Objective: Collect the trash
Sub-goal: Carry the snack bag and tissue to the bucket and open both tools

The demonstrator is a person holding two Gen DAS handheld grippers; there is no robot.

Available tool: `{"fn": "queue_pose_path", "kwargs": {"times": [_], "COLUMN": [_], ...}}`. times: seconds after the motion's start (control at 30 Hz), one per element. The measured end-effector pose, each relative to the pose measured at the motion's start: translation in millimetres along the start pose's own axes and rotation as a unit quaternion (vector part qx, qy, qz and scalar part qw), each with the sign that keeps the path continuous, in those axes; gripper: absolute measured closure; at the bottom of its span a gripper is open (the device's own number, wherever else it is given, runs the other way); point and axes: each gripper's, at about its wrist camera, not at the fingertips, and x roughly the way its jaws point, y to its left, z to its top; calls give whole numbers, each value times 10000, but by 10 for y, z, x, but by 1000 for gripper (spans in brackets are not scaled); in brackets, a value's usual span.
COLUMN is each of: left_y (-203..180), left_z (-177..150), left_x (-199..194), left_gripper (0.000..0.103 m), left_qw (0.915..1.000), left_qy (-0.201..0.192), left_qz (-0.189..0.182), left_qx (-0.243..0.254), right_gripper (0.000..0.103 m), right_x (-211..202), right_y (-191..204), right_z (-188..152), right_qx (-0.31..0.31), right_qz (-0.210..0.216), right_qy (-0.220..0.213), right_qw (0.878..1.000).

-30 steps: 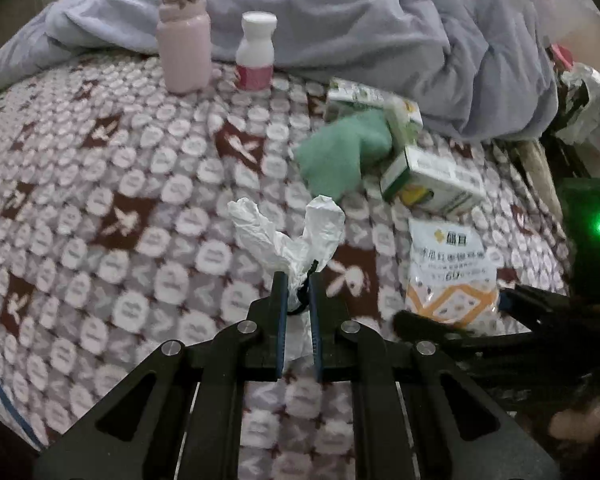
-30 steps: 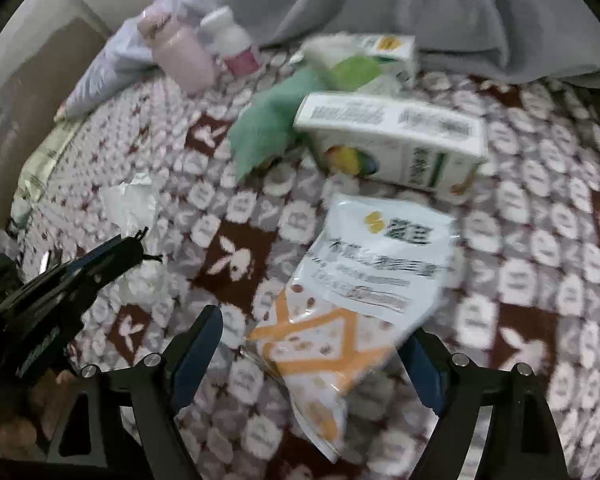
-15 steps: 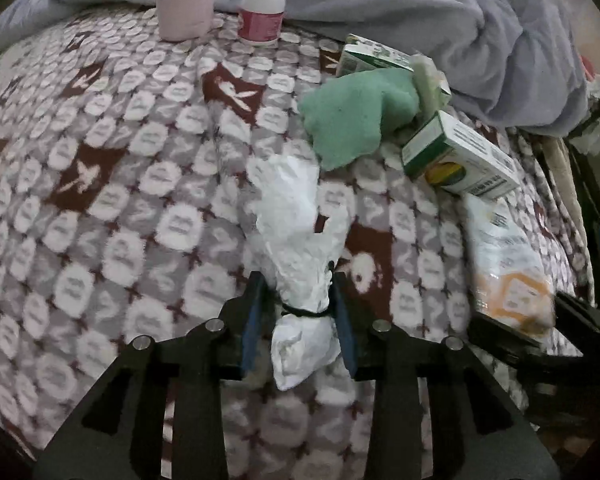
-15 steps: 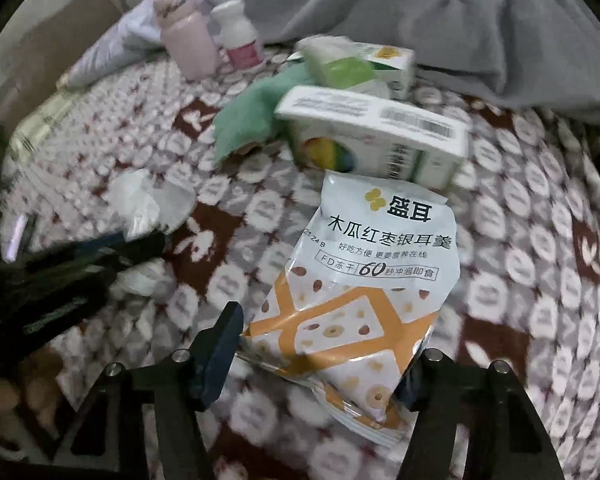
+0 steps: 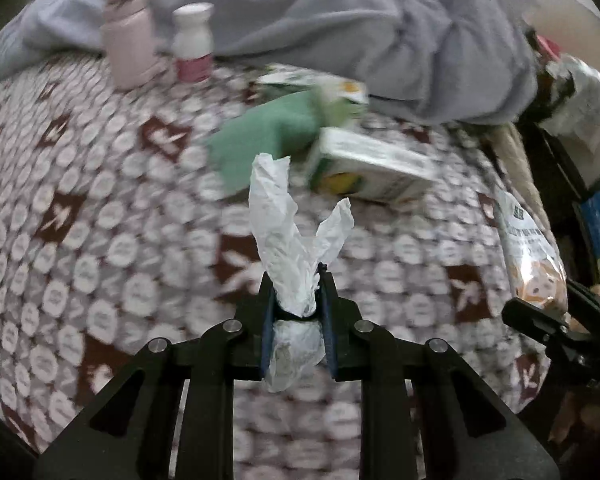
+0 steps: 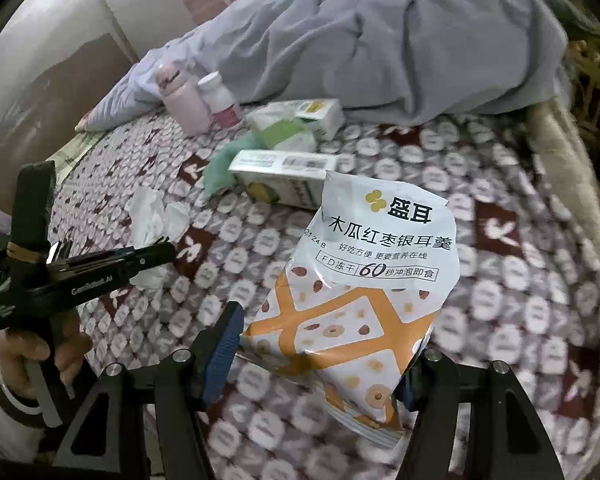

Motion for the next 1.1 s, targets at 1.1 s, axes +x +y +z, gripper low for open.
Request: {"fn": "queue_pose_path", "kwargs": {"times": [1.1], "left_y": [-3125], "left_z": [69], "left_x": [188], "left_gripper": [85], "left_qw": [9684], "left_qy": [-113], "left_qz": [-904], "left_qx": [2320], "right_gripper": [40], "right_x": [-1576], "right_y": [-2014], "right_z": [-807], "right_qx": [1671], "right_qz": [-1464], "right_qy": [-956], "right_qw": [9703]}}
